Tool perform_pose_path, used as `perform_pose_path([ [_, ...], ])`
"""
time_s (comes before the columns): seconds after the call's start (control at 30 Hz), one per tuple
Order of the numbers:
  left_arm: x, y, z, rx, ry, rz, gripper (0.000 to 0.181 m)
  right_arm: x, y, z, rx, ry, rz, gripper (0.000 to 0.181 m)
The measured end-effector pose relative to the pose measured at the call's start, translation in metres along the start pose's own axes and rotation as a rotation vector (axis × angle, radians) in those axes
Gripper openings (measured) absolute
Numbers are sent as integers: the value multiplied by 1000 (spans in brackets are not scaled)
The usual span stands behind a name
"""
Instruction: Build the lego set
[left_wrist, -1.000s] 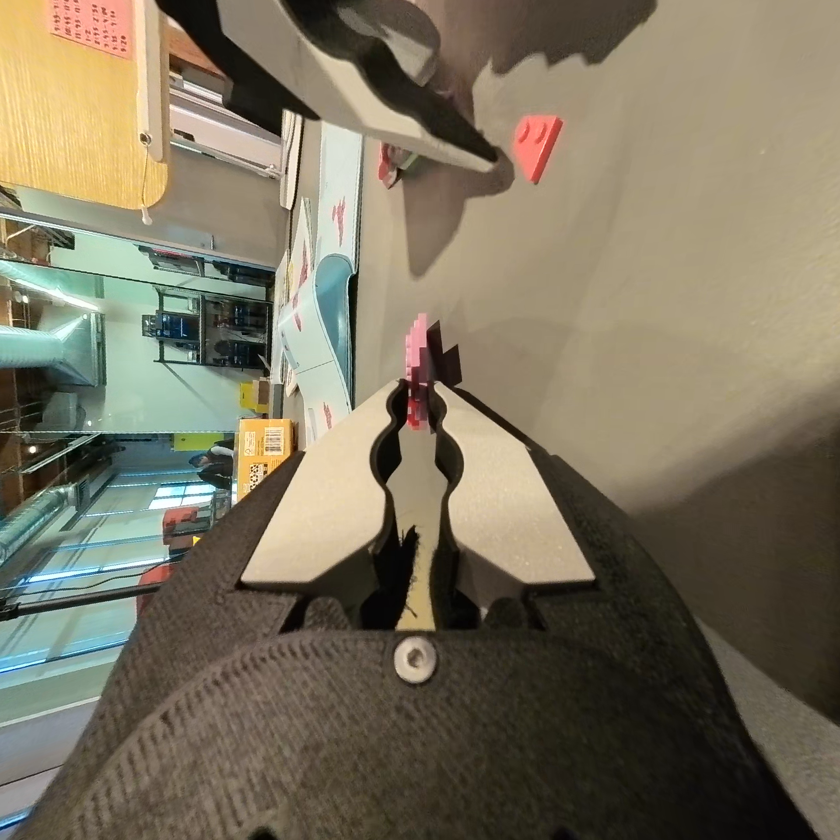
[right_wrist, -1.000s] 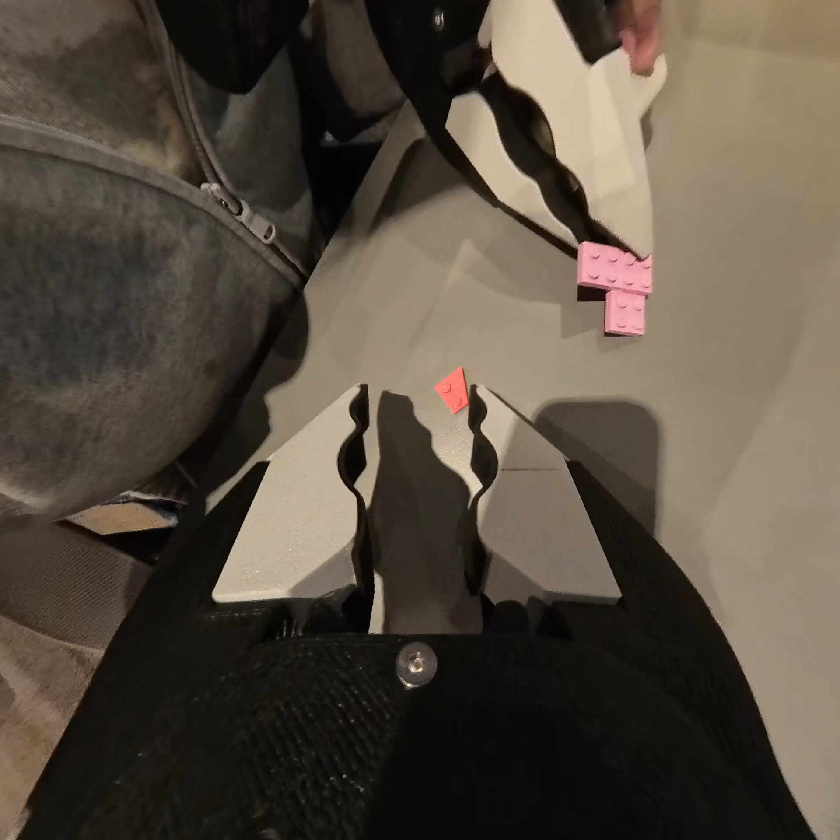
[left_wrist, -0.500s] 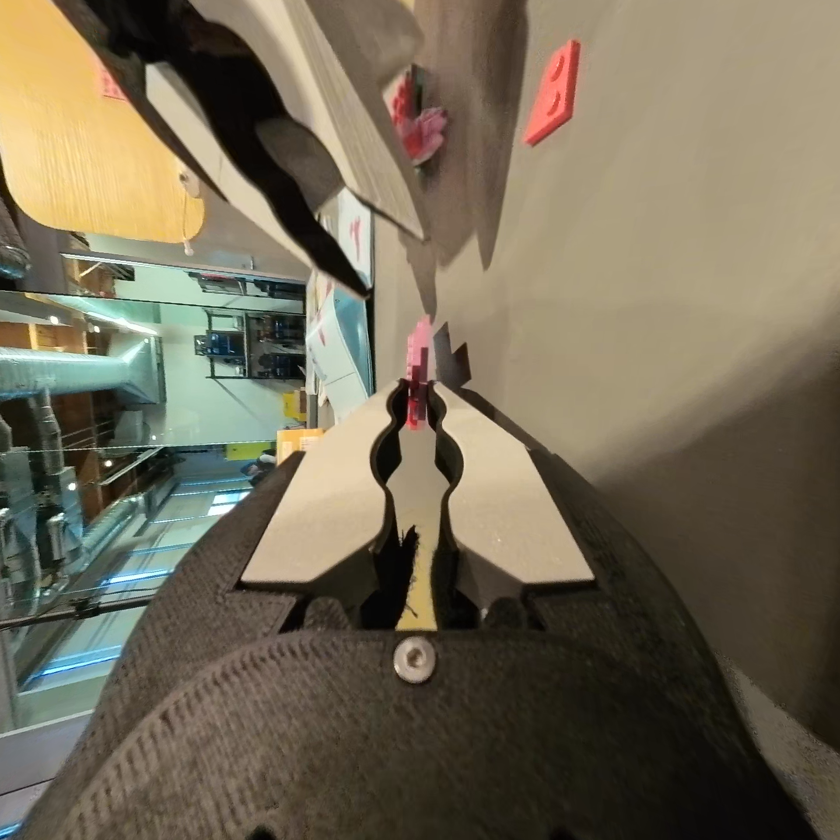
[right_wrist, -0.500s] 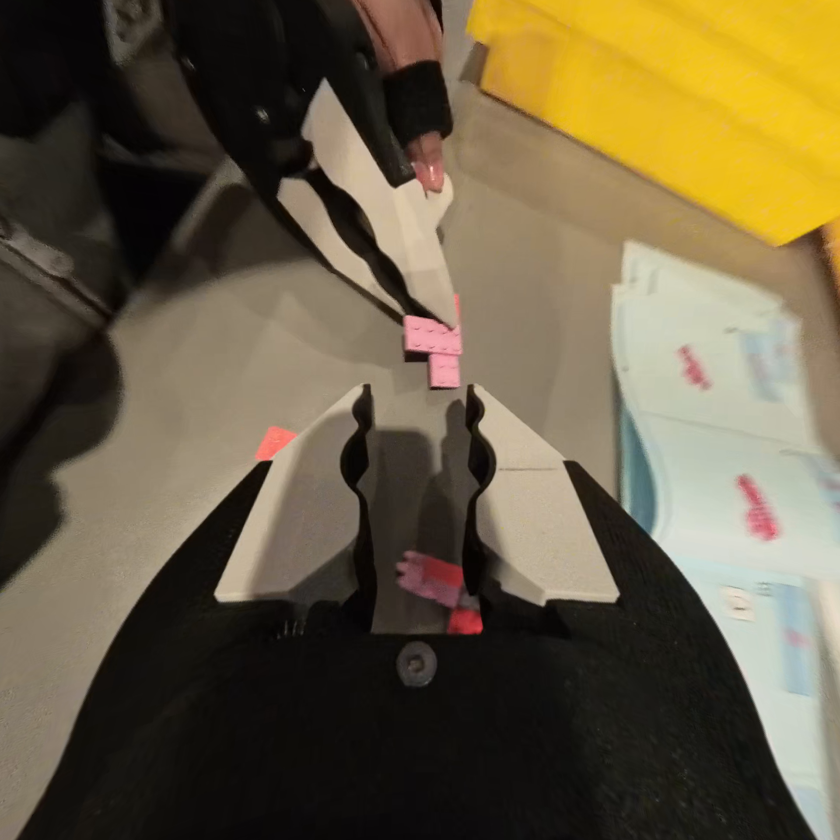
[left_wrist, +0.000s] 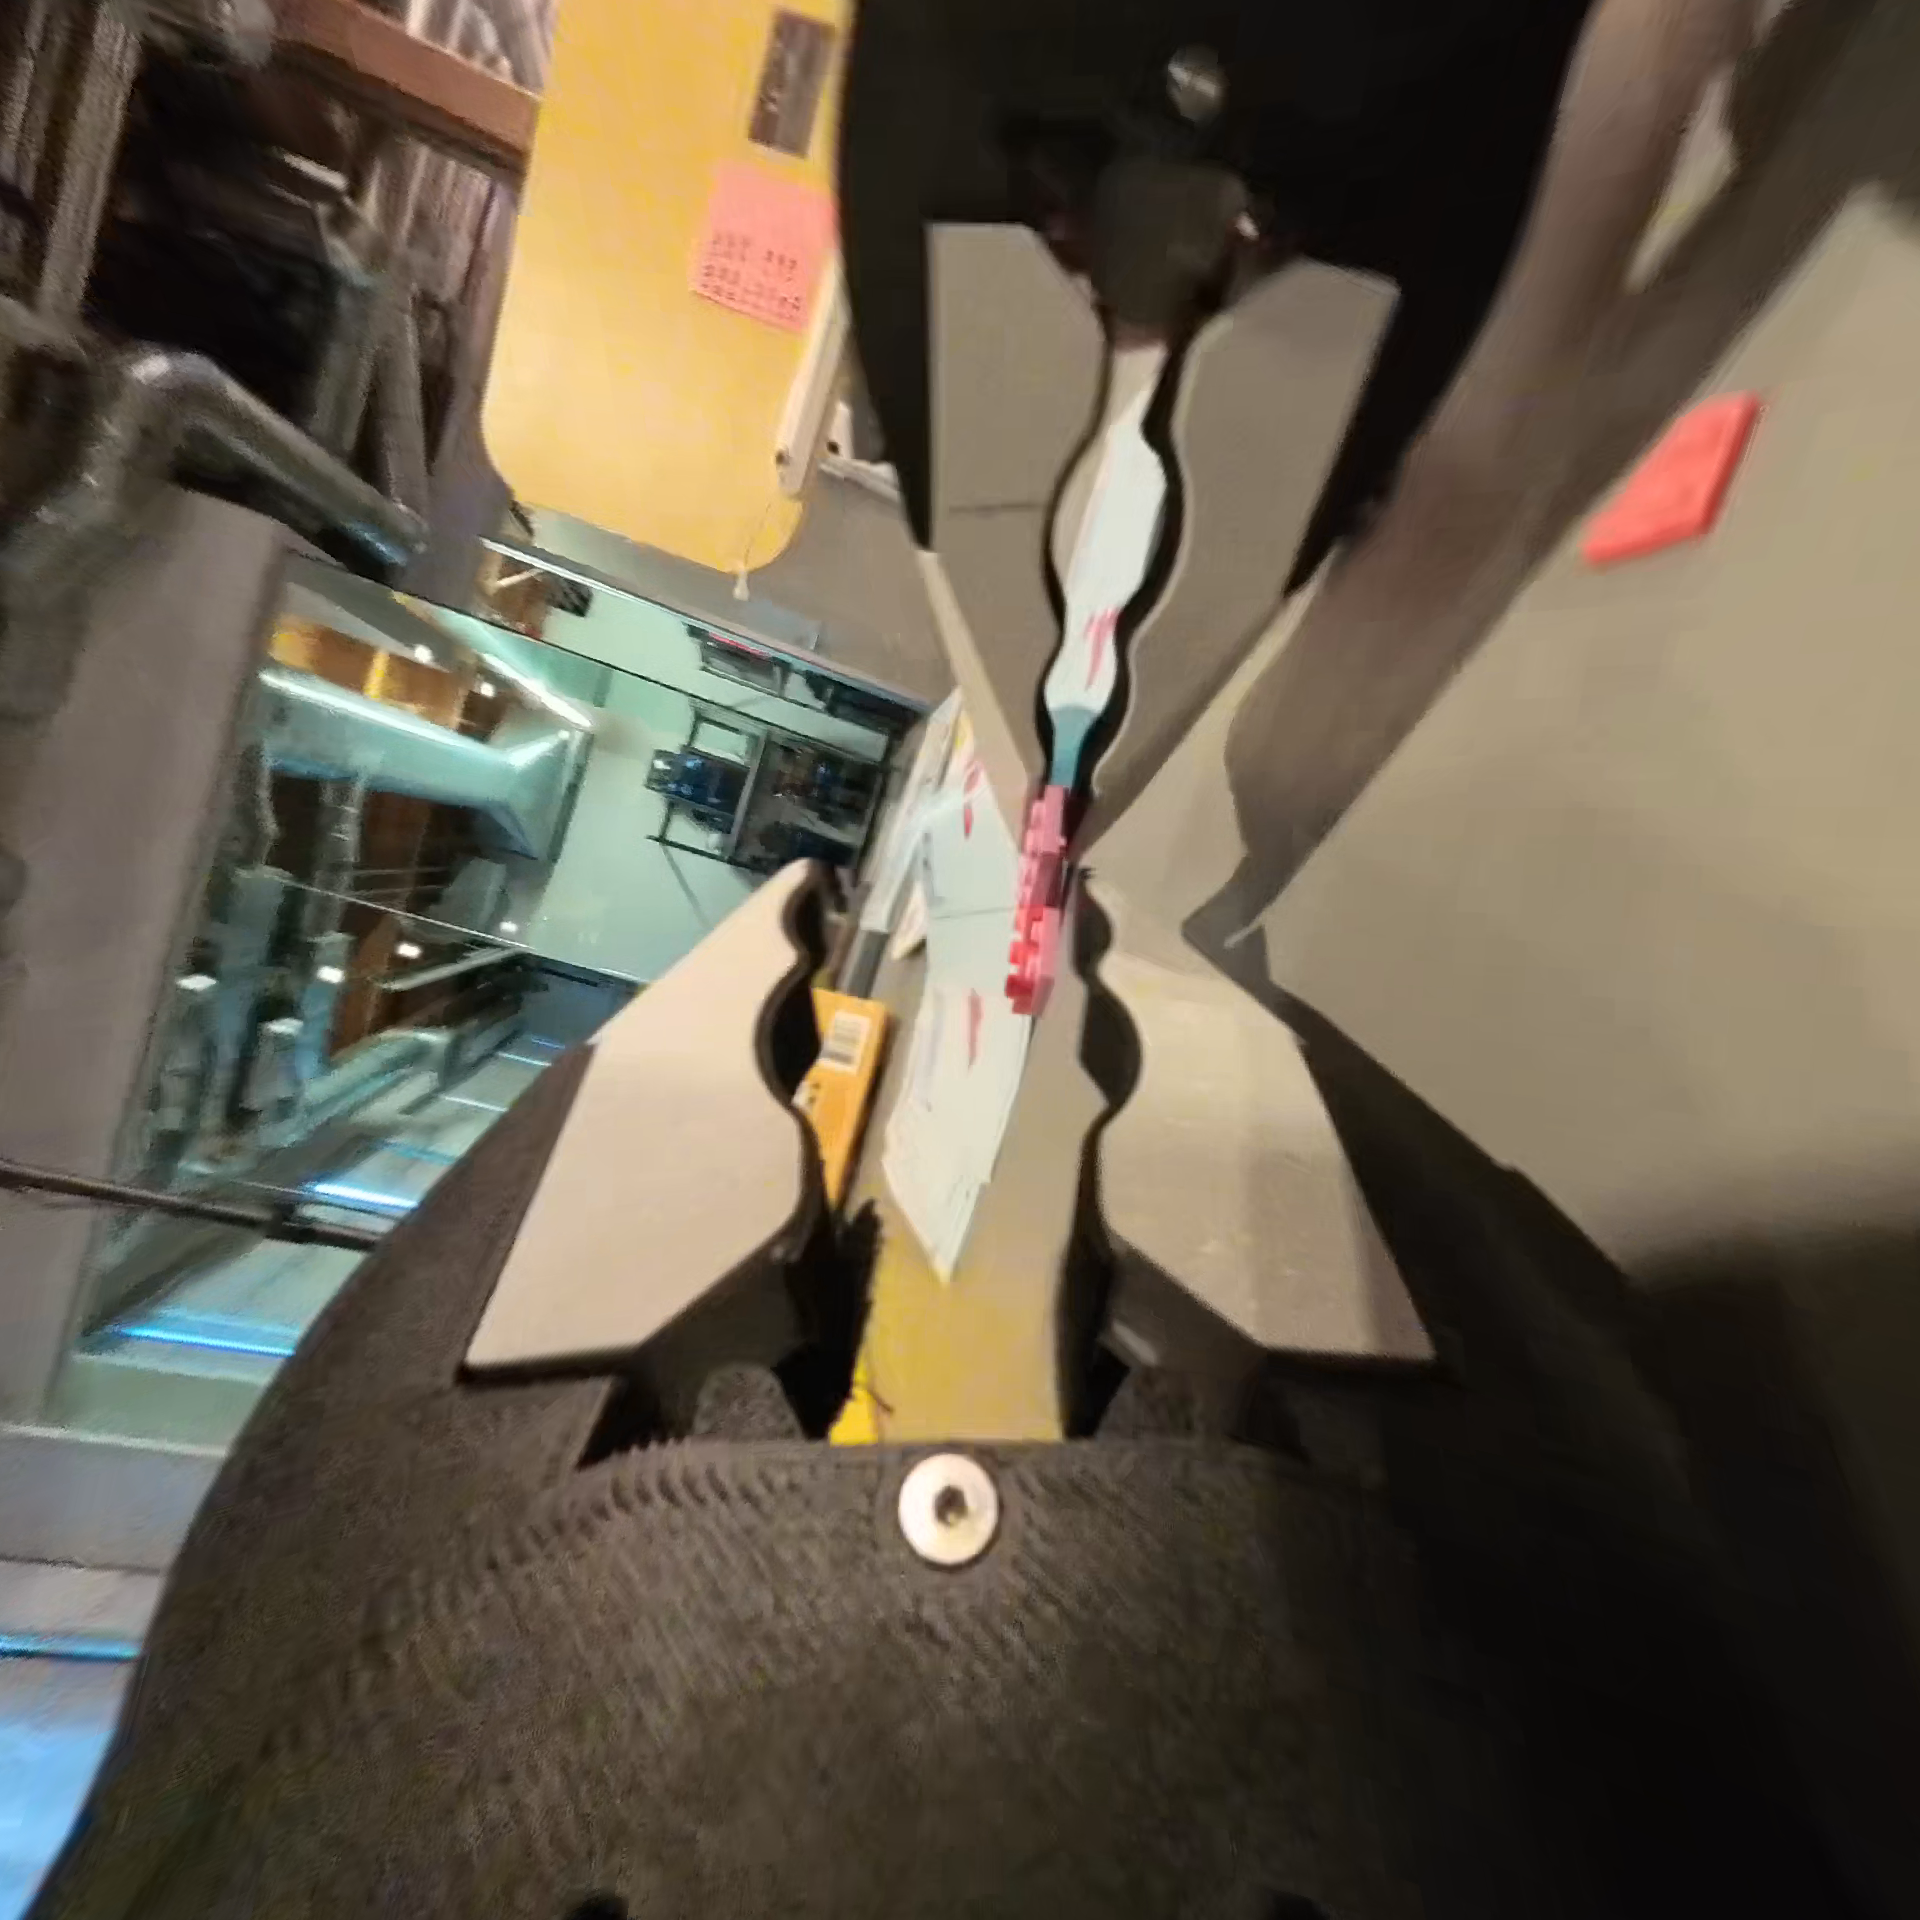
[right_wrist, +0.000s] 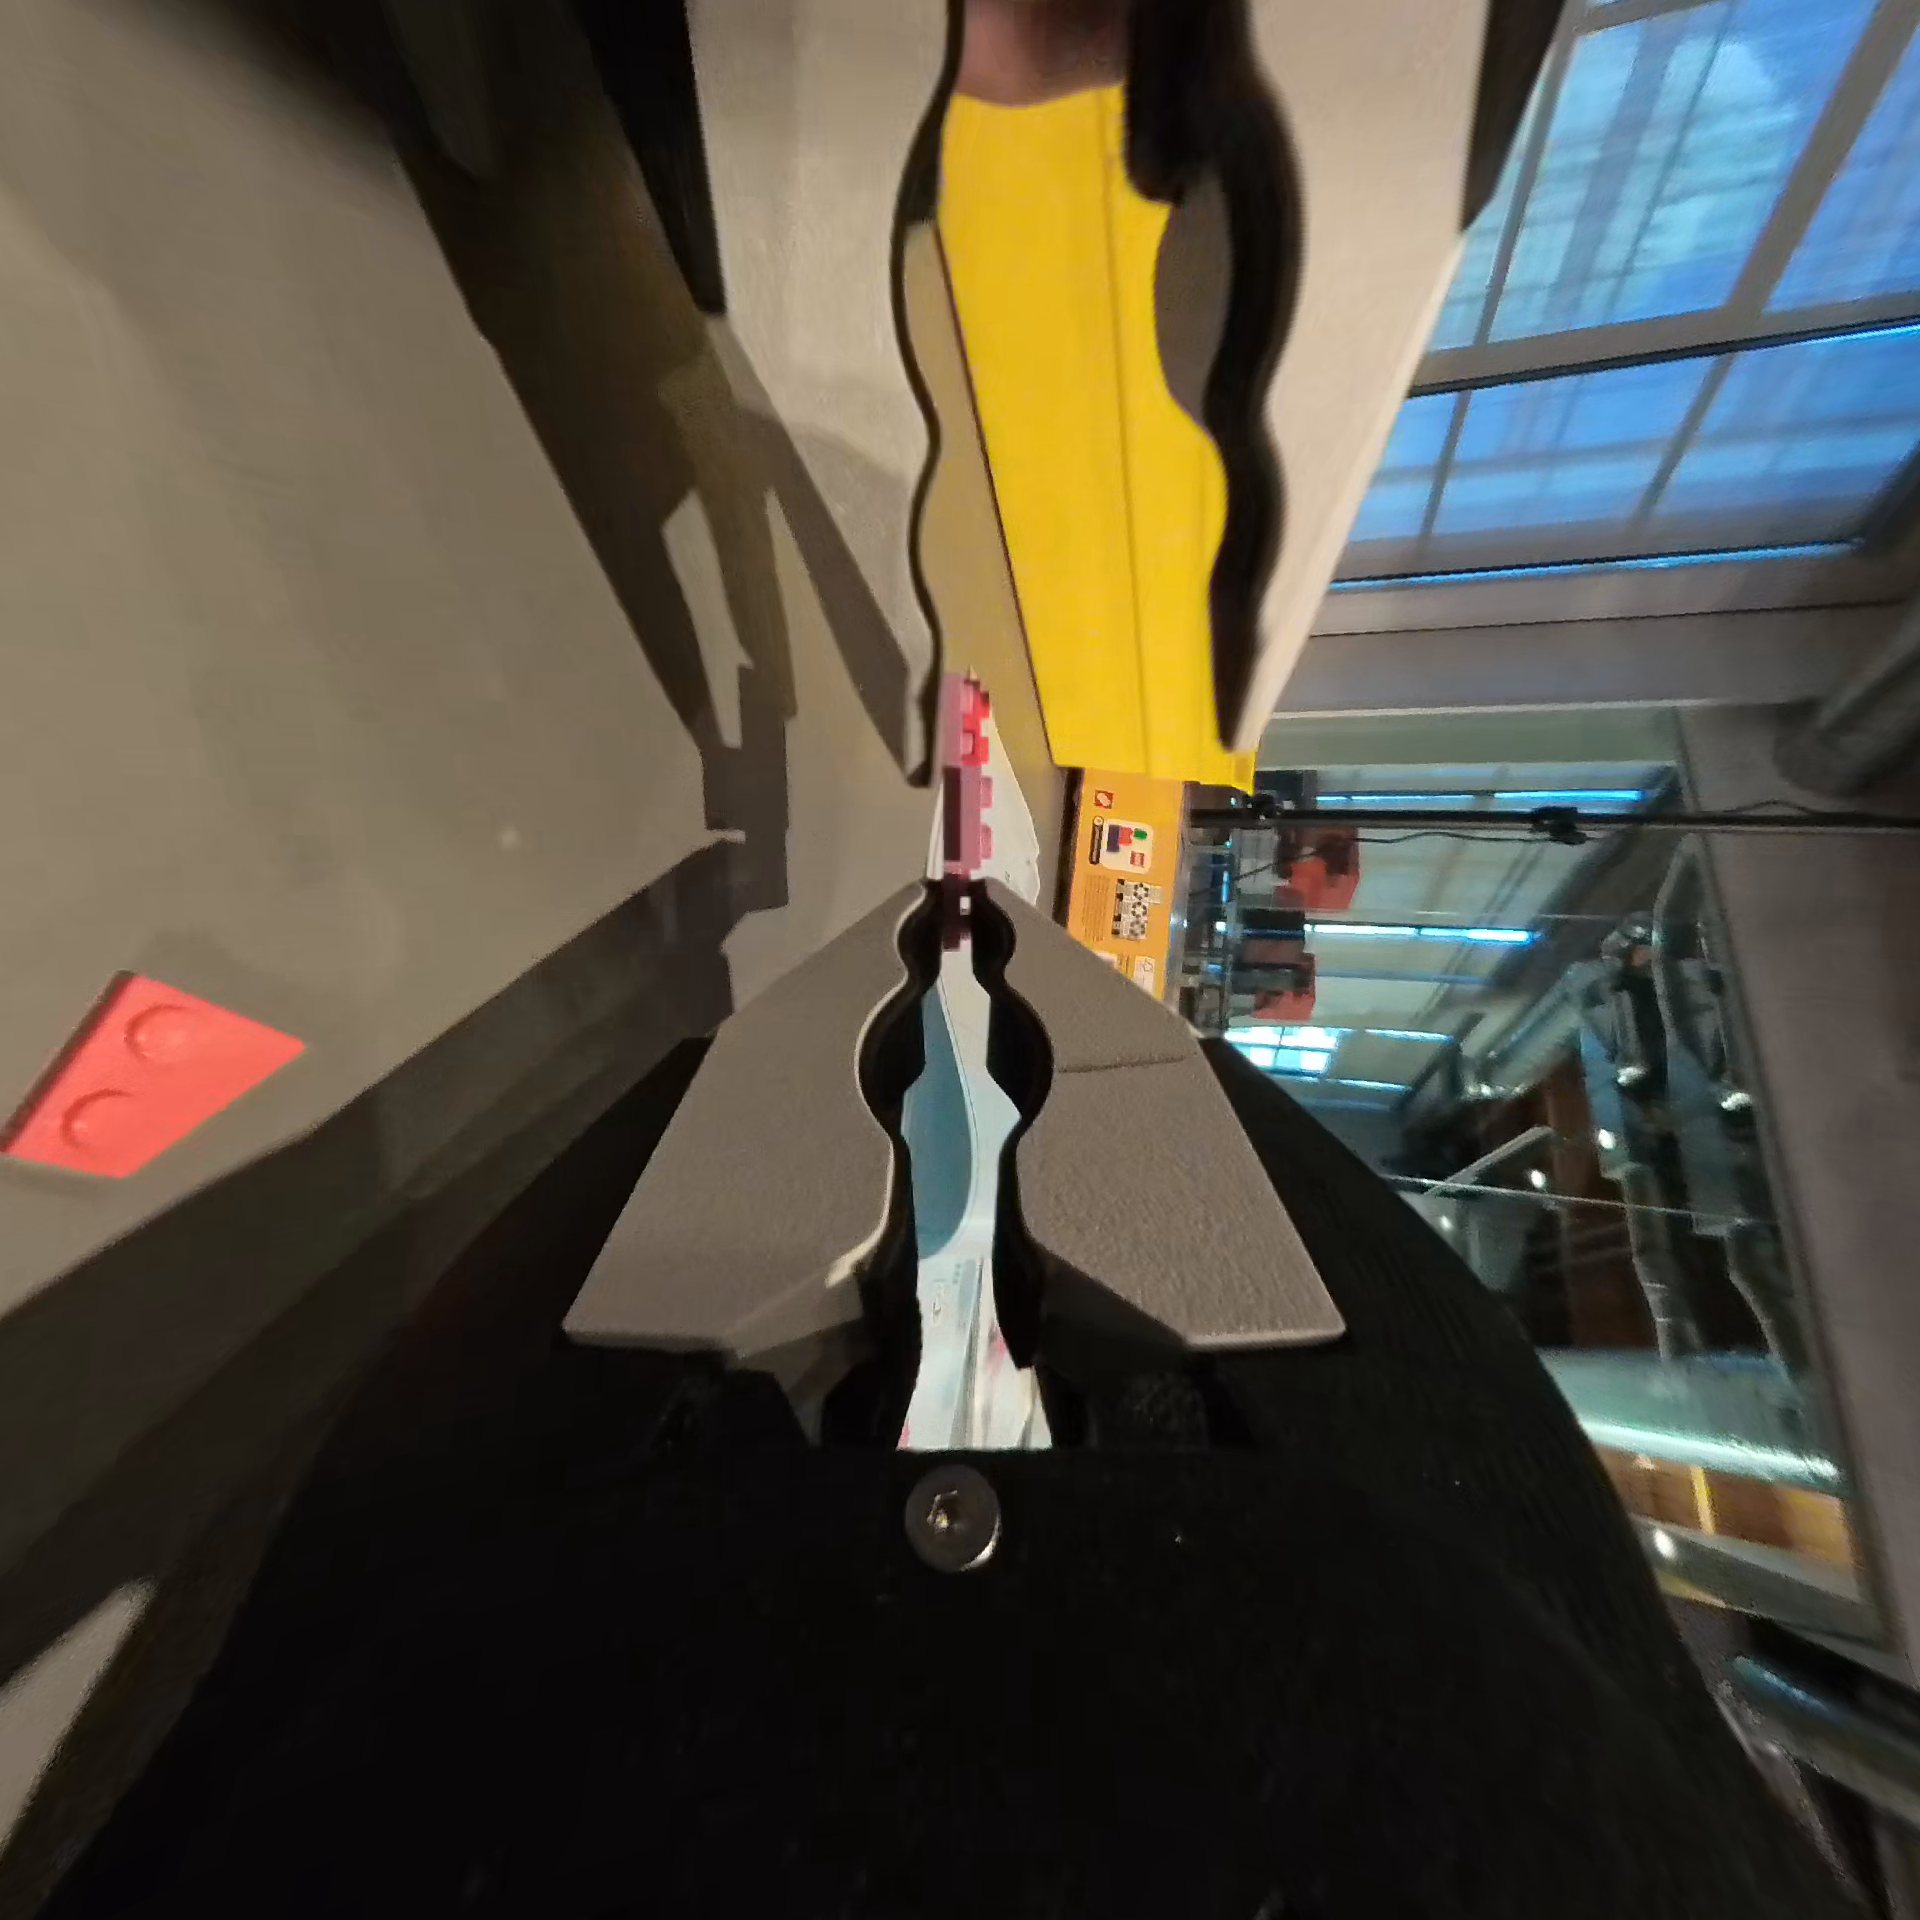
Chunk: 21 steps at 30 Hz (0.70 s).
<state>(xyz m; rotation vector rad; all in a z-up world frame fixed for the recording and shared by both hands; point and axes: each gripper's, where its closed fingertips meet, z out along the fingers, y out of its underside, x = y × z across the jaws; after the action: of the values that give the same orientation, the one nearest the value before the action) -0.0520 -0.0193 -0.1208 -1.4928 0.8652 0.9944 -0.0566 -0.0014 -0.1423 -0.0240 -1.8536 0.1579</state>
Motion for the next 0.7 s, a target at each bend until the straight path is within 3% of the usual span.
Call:
perform_pose_path([
  [0.07, -4, 5, 1, -3, 32, -120, 64, 2, 2, -1, -2, 9, 1, 3],
  [0.1, -6, 6, 0, 0, 37, -148, 63, 1, 3, -1, -9, 5, -3, 3],
  [0.2, 0, 2, -2, 24, 63, -112, 40, 2, 2, -3, -4, 15, -21, 3],
  [0.4, 20, 16, 7, -97, 75, 137, 8, -2, 1, -4, -2, 9, -34, 3],
  [0.53, 20, 18, 8, -105, 92, 92, 7, -3, 2, -4, 0, 19, -55, 8],
  [0.7, 15, 21, 8, -115, 59, 132, 7, 4, 31, -11, -15, -102, 234, 27],
])
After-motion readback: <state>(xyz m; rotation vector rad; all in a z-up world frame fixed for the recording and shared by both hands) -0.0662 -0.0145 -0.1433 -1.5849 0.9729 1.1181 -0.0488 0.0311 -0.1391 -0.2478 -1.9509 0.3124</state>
